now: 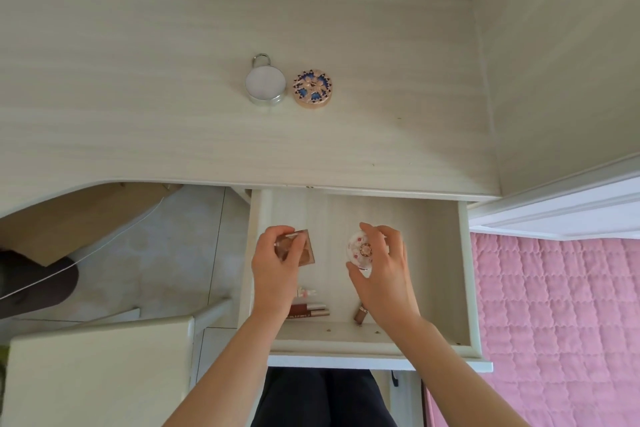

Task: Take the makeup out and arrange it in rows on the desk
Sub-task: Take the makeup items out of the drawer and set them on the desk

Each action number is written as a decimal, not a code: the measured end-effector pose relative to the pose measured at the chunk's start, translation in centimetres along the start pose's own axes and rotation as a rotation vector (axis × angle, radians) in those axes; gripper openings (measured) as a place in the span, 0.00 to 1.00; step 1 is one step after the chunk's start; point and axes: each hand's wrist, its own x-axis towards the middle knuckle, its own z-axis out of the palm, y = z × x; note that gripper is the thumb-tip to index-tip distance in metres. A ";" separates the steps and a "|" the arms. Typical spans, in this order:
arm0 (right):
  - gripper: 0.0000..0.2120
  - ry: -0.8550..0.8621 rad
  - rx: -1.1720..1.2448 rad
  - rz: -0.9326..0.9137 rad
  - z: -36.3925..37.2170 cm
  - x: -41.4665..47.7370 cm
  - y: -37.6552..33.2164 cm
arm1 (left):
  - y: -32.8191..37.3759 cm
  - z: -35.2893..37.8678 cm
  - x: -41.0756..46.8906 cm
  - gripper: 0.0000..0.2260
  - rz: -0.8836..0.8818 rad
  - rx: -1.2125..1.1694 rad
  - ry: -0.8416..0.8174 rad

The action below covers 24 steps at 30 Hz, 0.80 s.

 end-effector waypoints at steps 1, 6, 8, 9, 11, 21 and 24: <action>0.30 0.009 0.013 -0.013 -0.2 0.2 -0.7 | 0.6 -0.5 0.1 0.05 0.035 0.012 0.013; 0.31 0.032 0.044 -0.062 -0.9 2.4 -3.7 | 3.0 -2.4 1.8 0.03 0.132 -0.015 0.064; 0.31 0.034 0.044 -0.079 -1.1 3.8 -4.8 | 3.9 -2.9 3.1 0.03 0.171 -0.025 0.071; 0.31 0.032 0.042 -0.089 -1.1 4.6 -5.3 | 4.4 -3.1 3.8 0.03 0.199 -0.023 0.074; 0.31 0.024 0.033 -0.102 -1.0 6.2 -6.3 | 5.2 -3.5 5.5 0.03 0.257 0.004 0.072; 0.32 -0.007 -0.042 -0.117 0.5 13.4 -9.3 | 7.1 -3.2 13.9 0.04 0.400 0.227 0.018; 0.32 -0.029 -0.078 -0.104 1.1 15.0 -9.8 | 7.1 -2.8 15.6 0.04 0.389 0.293 0.018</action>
